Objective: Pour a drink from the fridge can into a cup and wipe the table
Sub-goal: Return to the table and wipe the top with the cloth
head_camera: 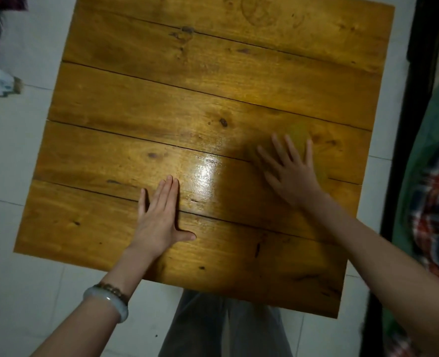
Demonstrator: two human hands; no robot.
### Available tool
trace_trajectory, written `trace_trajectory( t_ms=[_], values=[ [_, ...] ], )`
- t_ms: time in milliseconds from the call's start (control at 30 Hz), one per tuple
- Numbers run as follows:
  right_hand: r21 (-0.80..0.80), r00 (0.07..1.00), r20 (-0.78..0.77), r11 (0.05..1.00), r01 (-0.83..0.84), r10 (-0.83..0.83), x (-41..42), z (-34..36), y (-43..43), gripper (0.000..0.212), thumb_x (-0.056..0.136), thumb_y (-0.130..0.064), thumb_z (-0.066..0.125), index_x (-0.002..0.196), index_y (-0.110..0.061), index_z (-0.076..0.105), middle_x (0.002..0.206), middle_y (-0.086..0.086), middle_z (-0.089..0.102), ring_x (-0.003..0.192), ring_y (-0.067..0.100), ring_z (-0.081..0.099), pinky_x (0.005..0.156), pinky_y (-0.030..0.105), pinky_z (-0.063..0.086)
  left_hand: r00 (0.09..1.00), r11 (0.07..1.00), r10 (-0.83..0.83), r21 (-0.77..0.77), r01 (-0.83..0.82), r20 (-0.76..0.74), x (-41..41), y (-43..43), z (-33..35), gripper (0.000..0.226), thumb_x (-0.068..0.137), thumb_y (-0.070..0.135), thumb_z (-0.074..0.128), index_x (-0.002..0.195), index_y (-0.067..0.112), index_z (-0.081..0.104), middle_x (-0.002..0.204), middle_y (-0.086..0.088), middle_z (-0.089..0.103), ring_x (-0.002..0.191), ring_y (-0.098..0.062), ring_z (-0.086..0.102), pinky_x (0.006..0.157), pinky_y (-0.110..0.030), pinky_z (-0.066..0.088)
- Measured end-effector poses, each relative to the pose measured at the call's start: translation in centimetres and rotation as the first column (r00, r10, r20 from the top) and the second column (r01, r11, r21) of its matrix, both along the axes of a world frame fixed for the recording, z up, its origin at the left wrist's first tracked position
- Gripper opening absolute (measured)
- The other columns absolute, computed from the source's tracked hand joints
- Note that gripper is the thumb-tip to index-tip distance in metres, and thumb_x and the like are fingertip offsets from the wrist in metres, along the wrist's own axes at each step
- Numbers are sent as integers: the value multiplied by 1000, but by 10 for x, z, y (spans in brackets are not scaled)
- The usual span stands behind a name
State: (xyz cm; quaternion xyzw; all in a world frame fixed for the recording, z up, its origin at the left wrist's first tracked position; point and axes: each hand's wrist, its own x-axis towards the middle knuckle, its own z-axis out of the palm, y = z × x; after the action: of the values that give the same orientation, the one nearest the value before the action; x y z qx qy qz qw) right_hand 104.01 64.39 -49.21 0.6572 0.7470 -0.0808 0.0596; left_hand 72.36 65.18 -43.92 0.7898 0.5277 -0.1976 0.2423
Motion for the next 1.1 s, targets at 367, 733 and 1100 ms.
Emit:
trace_trajectory(
  t_ms=[367, 733, 1100],
  values=[
    [-2, 960, -105, 965, -261, 259, -96, -1, -81, 60, 91, -53, 29, 147, -37, 14, 156, 3, 16, 143, 29, 14, 110, 64, 6, 996, 995, 86, 50, -84, -26, -7, -7, 4, 134, 55, 68, 71, 149, 10, -4, 158, -10, -5, 145, -21, -6, 114, -49, -7],
    [6, 930, -23, 930, 366, -366, -47, -1, 29, 59, 91, -56, 22, 144, -31, 29, 152, 12, 28, 139, 37, 26, 104, 69, 8, 997, 995, 75, 67, -77, 32, -13, -8, -2, 137, 51, 66, 73, 149, 12, -6, 158, -8, 1, 145, -20, -3, 115, -49, -6],
    [-39, 986, -43, 986, -160, 158, -50, 6, -132, 64, 88, -53, 29, 147, -38, 9, 154, 3, 22, 142, 27, 11, 110, 63, 8, 998, 998, 20, 61, -16, -65, -14, 2, 0, 140, 48, 78, 65, 149, 12, -7, 158, -7, -7, 144, -19, -7, 115, -49, -7]
  ],
)
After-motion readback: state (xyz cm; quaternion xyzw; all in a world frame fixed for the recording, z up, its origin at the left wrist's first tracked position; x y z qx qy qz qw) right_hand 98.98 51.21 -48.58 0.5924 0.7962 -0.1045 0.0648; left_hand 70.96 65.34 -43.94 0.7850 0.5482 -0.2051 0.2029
